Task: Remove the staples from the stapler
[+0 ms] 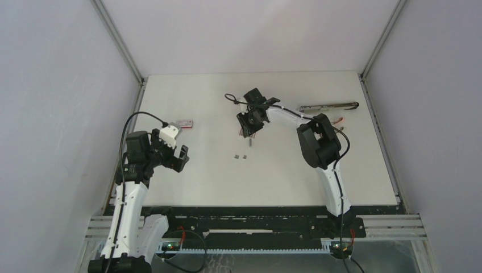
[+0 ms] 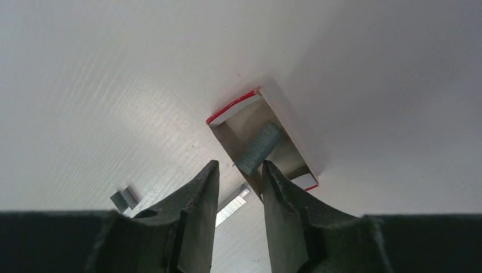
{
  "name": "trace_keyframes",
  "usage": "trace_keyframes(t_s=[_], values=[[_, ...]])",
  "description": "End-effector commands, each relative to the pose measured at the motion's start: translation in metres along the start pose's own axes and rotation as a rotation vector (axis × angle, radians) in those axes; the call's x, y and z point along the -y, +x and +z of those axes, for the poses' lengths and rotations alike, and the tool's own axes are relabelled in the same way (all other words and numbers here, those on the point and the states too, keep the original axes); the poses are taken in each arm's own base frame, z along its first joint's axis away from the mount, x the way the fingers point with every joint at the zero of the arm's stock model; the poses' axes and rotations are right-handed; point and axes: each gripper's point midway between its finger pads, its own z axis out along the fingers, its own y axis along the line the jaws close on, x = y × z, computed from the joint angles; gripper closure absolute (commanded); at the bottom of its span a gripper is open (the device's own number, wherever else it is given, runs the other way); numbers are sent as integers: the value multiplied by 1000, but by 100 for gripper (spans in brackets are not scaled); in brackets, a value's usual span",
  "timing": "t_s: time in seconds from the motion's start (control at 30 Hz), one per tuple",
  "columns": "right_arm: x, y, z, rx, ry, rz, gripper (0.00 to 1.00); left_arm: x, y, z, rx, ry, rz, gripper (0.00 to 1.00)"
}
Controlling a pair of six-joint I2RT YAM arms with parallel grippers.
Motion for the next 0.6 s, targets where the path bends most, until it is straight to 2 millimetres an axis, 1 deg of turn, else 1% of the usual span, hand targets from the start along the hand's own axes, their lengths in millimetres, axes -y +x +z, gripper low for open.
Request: trace_keyframes(t_s=[0.0,0.2,0.27,0.4,0.57], values=[[-2,-23,-5,67,-37,0,66,0,-1,2,20,6,-7,0],[-3,-24,-8,76,-82,8,63,0,-1,2,17,7,-10,0],[-3,-26,-12,86,-94,9,63,0,0,3,16,8,-11,0],[0,-29,-18,104,-97,2,66,1,0,3,13,10,-12,0],[-1,-28,-21,103,-106,-19,66,1,0,3,12,11,-13,0]])
